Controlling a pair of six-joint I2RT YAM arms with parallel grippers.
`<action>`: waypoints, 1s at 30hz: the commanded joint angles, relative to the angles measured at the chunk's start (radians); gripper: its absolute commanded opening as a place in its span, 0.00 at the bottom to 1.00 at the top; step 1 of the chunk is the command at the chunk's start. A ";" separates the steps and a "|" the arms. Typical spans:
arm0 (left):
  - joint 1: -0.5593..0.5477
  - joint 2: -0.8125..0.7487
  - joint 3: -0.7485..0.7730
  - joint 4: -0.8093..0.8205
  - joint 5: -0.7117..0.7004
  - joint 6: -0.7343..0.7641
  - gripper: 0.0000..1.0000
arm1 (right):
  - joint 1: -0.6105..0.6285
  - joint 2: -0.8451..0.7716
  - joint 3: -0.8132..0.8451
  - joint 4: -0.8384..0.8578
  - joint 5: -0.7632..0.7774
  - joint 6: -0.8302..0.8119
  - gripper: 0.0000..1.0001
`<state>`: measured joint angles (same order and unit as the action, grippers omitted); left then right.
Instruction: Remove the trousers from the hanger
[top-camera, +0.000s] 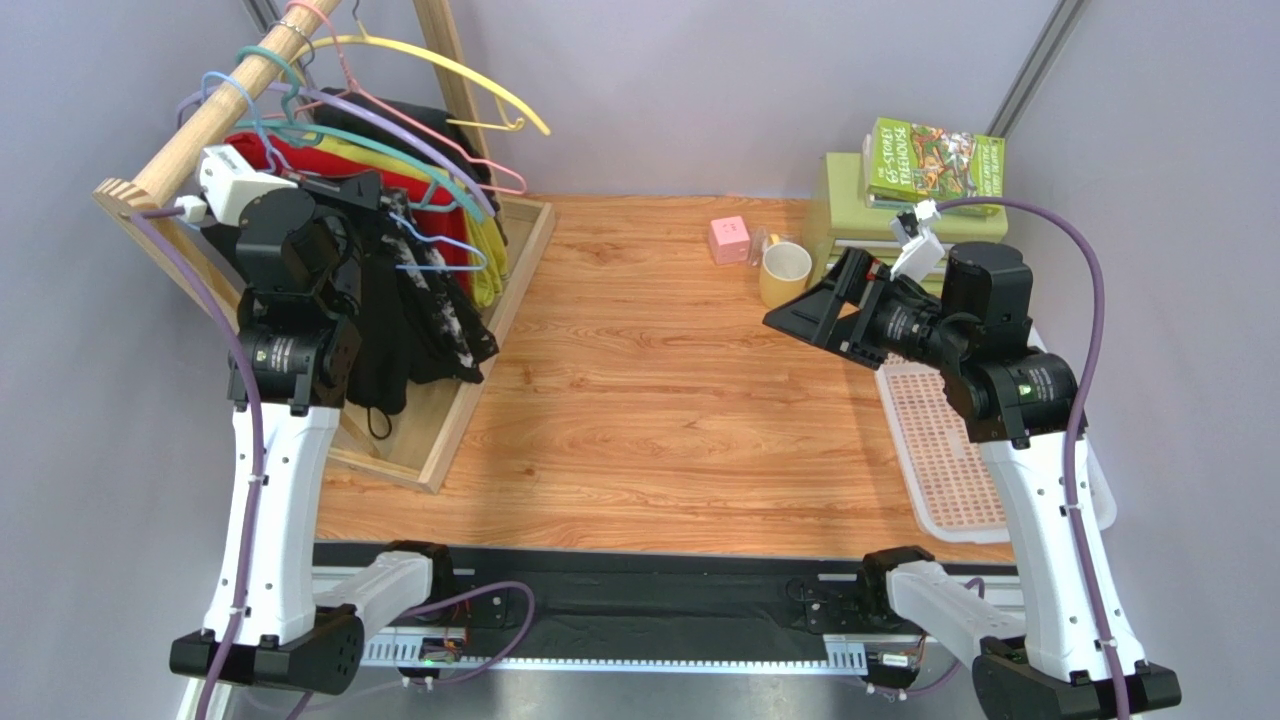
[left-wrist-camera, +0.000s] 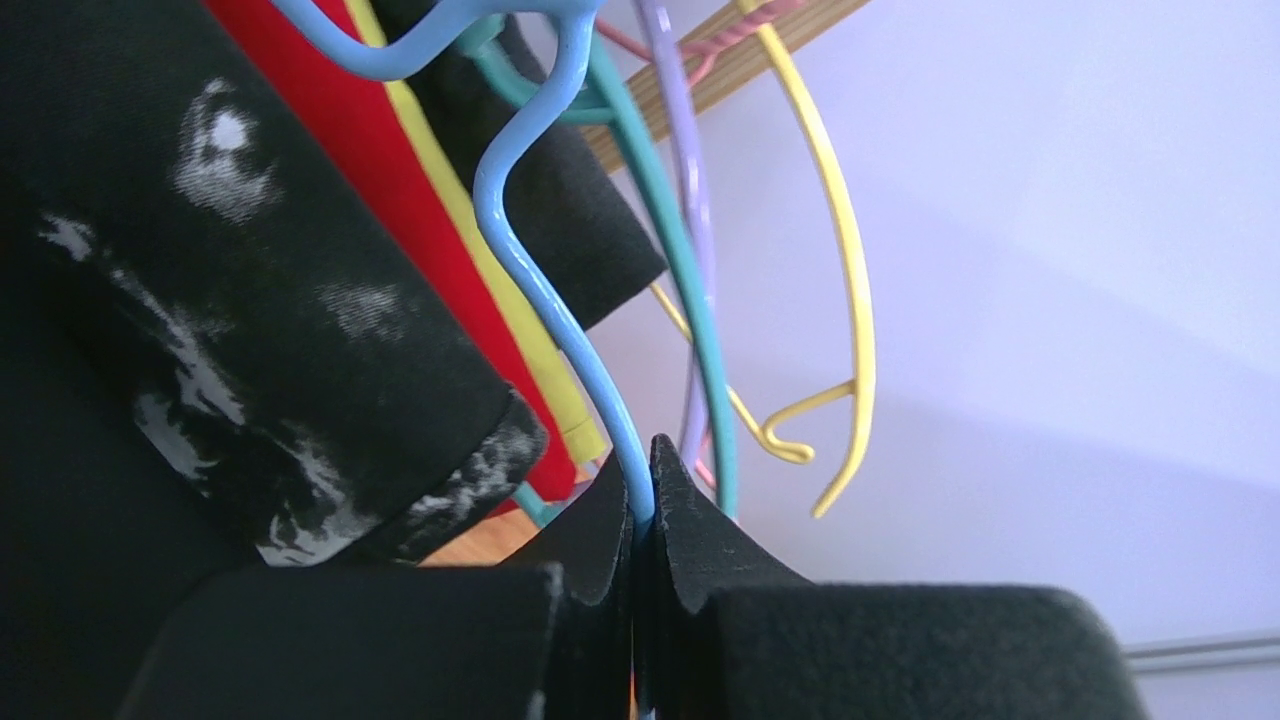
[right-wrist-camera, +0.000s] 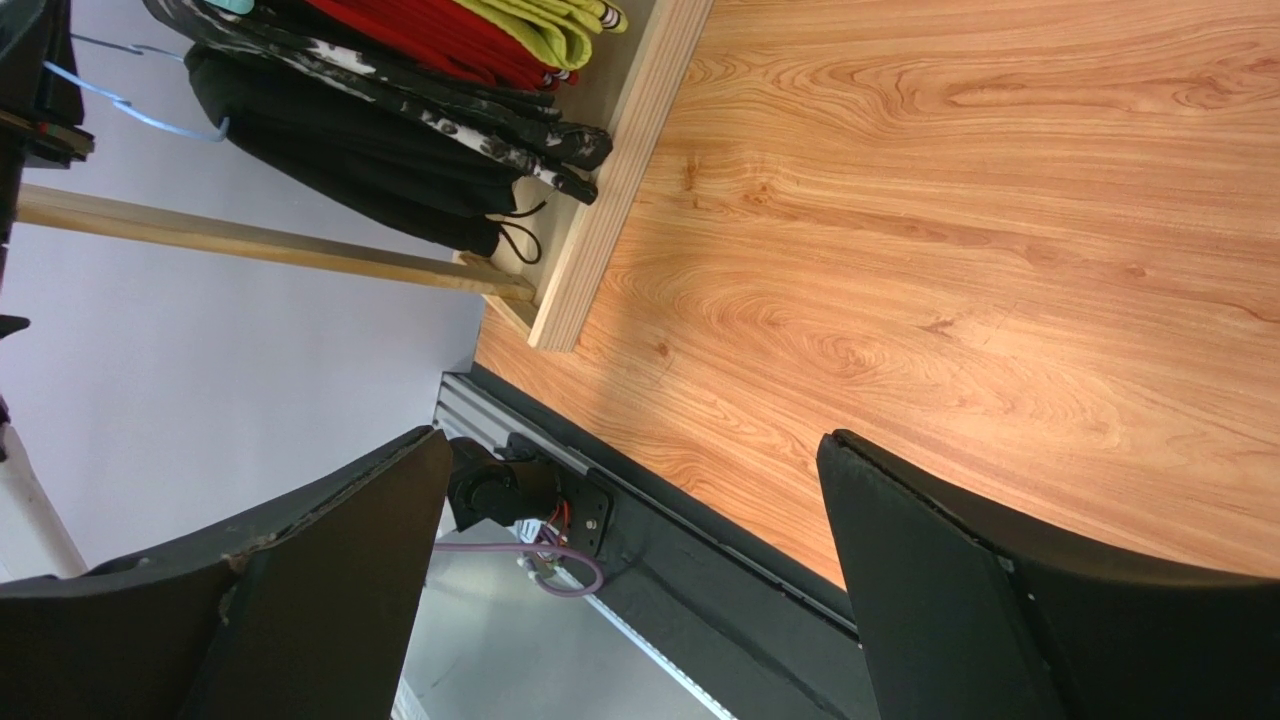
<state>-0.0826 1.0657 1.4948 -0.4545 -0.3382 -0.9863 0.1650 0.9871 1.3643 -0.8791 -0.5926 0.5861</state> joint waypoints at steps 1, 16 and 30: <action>0.006 -0.036 0.126 0.102 0.060 0.130 0.00 | -0.004 0.004 0.025 0.020 -0.016 0.000 1.00; 0.006 -0.130 0.160 0.050 0.329 0.164 0.00 | -0.002 0.024 0.021 0.029 -0.050 0.011 0.99; 0.006 -0.217 0.321 -0.263 0.632 0.167 0.00 | 0.280 0.211 0.153 -0.054 0.145 -0.138 0.98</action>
<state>-0.0826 0.8787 1.7248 -0.7128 0.1368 -0.8753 0.3595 1.1759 1.4670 -0.9428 -0.5247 0.5034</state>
